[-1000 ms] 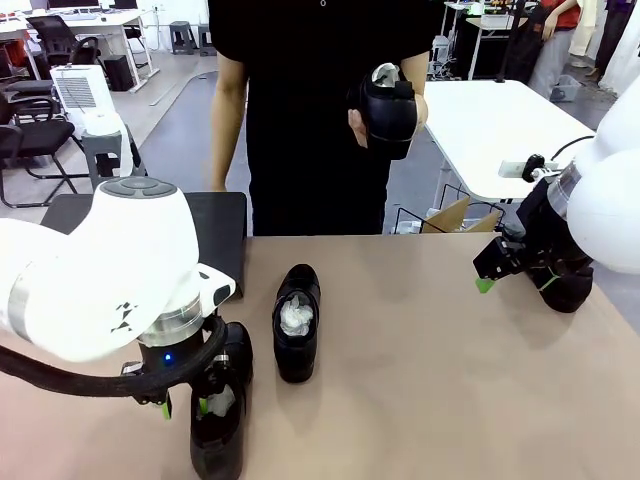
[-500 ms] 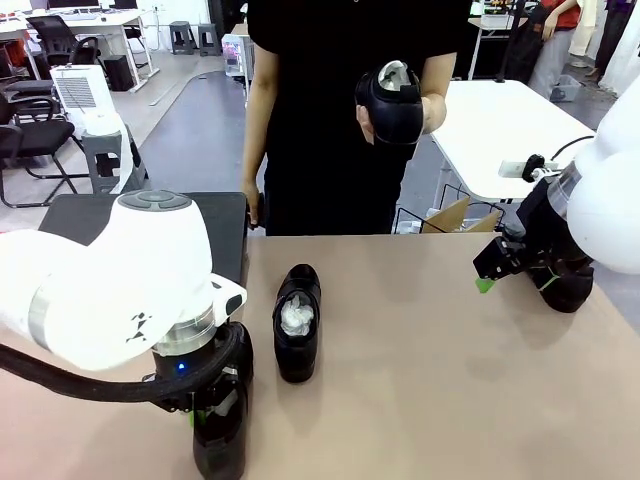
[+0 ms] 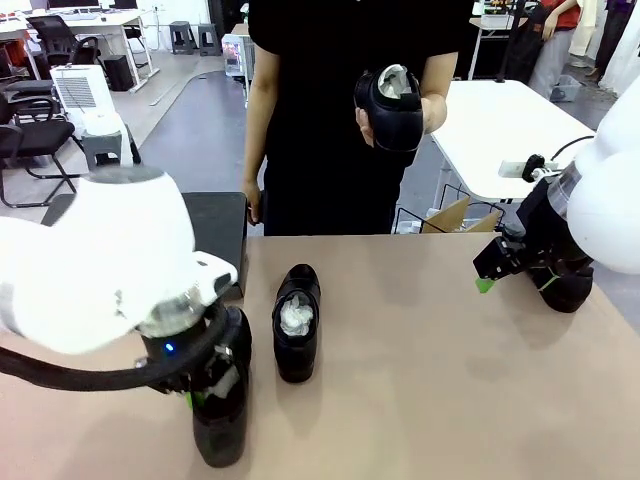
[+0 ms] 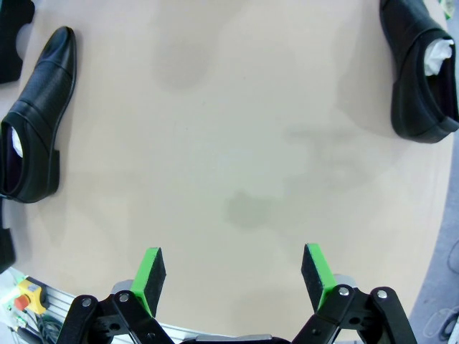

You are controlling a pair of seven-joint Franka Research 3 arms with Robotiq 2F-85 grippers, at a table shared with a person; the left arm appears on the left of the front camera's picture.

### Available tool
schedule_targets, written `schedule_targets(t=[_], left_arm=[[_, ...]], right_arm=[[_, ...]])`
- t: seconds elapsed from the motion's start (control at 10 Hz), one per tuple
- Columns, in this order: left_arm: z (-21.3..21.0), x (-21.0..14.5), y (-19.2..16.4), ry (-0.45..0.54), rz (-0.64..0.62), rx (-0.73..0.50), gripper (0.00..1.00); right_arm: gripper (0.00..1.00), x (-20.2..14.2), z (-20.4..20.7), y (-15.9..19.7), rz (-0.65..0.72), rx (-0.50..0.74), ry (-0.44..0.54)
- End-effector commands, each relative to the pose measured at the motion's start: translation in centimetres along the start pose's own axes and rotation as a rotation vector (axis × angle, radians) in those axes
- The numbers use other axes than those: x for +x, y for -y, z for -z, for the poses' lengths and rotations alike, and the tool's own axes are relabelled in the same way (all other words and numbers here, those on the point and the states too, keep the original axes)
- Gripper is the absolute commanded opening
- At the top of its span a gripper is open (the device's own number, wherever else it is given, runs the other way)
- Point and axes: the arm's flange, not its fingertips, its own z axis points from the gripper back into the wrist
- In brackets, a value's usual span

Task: Organize the shoes by placing them on the stand.
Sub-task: Place the Shoe from the middle of the table onto the Shoes Stand.

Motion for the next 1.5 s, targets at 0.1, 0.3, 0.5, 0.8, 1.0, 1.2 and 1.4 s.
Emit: schedule_targets(t=[0.1,0.3,0.5,0.8,1.0,1.2,1.4], left_arm=[[-3.4,-12.0,-15.8,0.108,0.126,-0.097,0.00],[-6.5,-10.6,-16.8,0.198,0.117,-0.124,0.00],[-14.4,-4.7,-10.4,0.137,0.128,-0.105,0.00],[-15.6,-5.7,-12.2,0.163,0.088,-0.102,0.00],[-16.2,-0.5,-12.9,0.242,0.063,-0.122,0.00],[-17.1,4.8,-12.7,0.335,0.099,-0.168,0.00],[-16.7,9.5,-10.8,0.396,0.141,-0.201,0.00]], right_arm=[[1.00,0.1,-0.1,0.3,-0.006,0.000,0.001],[1.00,0.1,-0.1,0.3,-0.006,0.000,0.001],[1.00,0.1,-0.1,0.3,-0.006,0.000,0.001],[1.00,0.1,-0.1,0.3,-0.006,0.000,0.001],[1.00,0.1,-0.1,0.3,-0.006,0.000,0.001],[1.00,0.1,-0.1,0.3,-0.006,0.000,0.001],[1.00,0.1,-0.1,0.3,-0.006,0.000,0.001]])
